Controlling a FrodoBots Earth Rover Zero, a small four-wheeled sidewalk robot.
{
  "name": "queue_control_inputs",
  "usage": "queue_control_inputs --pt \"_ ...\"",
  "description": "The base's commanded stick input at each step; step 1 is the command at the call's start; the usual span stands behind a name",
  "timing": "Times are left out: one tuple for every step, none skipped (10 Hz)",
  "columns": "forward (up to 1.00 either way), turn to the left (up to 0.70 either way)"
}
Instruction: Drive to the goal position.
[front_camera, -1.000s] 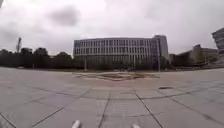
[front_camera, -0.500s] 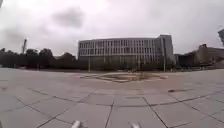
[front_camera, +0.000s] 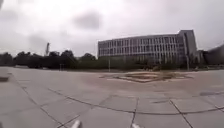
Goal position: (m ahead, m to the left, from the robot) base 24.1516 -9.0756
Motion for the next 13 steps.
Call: queue_control_inputs --pt "0.70 0.00" --pt "0.70 0.00" --pt "0.70 0.00" --pt "0.70 0.00" --pt "0.70 0.00" --pt "0.70 0.00" --pt "0.70 0.00" --pt "0.70 0.00" --pt "0.70 0.00" --pt "0.70 0.00" --pt "0.70 0.00" --pt "0.70 0.00" --pt "0.70 0.00"
